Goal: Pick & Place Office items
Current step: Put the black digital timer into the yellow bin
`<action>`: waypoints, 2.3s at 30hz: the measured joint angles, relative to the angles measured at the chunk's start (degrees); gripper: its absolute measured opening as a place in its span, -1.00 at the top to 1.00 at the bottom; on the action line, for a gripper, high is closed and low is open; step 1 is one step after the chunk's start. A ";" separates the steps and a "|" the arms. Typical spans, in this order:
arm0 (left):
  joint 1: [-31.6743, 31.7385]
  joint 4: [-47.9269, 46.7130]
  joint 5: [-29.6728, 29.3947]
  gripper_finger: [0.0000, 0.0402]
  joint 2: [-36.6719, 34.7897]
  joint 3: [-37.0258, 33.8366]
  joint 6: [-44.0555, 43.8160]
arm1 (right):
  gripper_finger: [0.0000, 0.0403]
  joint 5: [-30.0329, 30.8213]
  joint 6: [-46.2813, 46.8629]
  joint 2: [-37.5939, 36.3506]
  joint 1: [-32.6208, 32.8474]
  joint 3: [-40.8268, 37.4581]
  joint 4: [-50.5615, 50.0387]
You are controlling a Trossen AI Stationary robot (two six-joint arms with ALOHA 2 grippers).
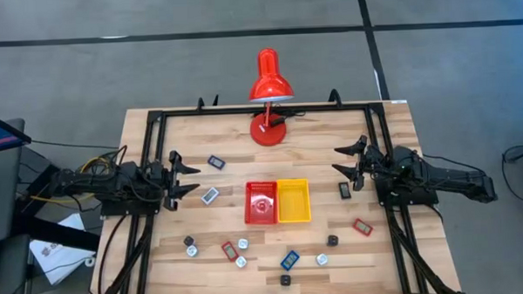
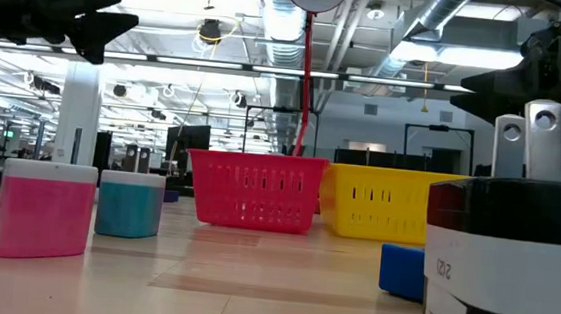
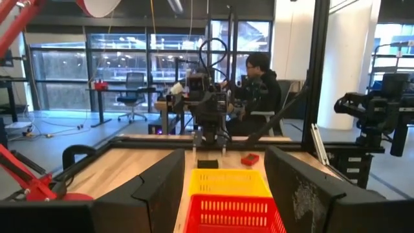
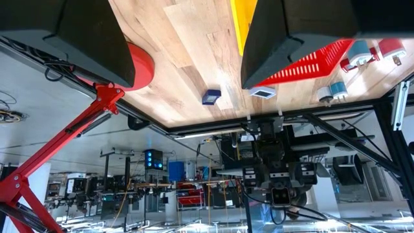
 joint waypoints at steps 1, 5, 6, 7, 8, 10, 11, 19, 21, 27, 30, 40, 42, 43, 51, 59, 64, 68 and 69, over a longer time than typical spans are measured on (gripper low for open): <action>0.00 -0.06 -0.02 -0.04 0.34 0.00 0.00 | -0.37 -0.01 0.00 0.00 -0.01 0.01 0.00; 0.00 -0.07 -0.09 -0.04 1.74 0.02 0.00 | -0.37 -0.01 0.00 0.00 0.00 0.00 0.00; 0.00 -0.09 -0.09 -0.04 2.07 0.02 -0.02 | -0.37 0.01 0.00 0.00 -0.01 0.01 0.01; 0.00 -0.08 -0.13 -0.04 2.42 0.02 -0.02 | -0.37 0.01 0.00 0.00 0.01 0.01 0.02; 0.04 -0.07 -0.15 -0.04 2.84 0.00 0.00 | -0.37 -0.01 0.00 0.00 -0.01 0.01 0.02; 0.04 -0.14 -0.15 -0.04 3.86 0.01 -0.01 | -0.37 -0.01 0.00 0.00 0.00 0.00 0.04; 0.04 -0.18 -0.15 -0.04 4.36 0.01 0.00 | -0.37 0.00 0.00 0.00 0.00 0.00 0.07; 0.04 -0.15 -0.13 -0.04 7.85 0.01 0.00 | -0.37 0.01 0.00 0.00 0.00 0.01 0.07; 0.04 -0.15 -0.13 -0.04 8.59 0.00 0.00 | -0.37 -0.01 0.00 0.00 -0.01 0.01 0.07; 0.04 -0.13 -0.11 -0.04 10.43 0.00 0.00 | -0.37 -0.01 0.00 0.00 -0.01 0.01 0.07; 0.04 -0.12 -0.11 -0.04 11.03 0.01 -0.01 | -0.37 -0.01 0.00 0.00 0.01 0.01 0.07; 0.04 -0.04 -0.09 -0.04 11.46 0.01 -0.02 | -0.37 0.01 0.00 0.00 0.00 0.00 0.07; 0.04 -0.04 -0.09 -0.04 11.46 0.02 -0.02 | -0.37 0.00 0.00 0.00 0.00 0.01 0.07; 0.04 -0.04 -0.09 -0.04 11.46 0.02 -0.02 | -0.37 -0.01 0.00 0.00 -0.01 -0.01 0.07; 0.04 0.34 -0.07 -0.04 11.46 0.01 -0.03 | -0.37 -0.43 -0.53 -0.04 0.01 0.28 -0.71; 0.04 0.31 0.04 -0.04 11.44 0.00 -5.56 | -0.37 -0.43 -0.02 -0.04 0.03 0.41 -1.00; 0.04 0.30 0.04 -0.04 11.44 0.01 -9.50 | -0.37 -0.43 -0.02 -0.04 0.03 0.47 -1.14; 0.04 0.31 -0.02 -0.04 11.46 0.01 -11.38 | -0.37 -0.42 -0.02 -0.04 0.03 0.49 -1.03; 0.04 0.30 -0.04 -0.04 11.44 0.01 -11.21 | -0.37 -0.40 -0.02 -0.04 0.03 0.49 -0.86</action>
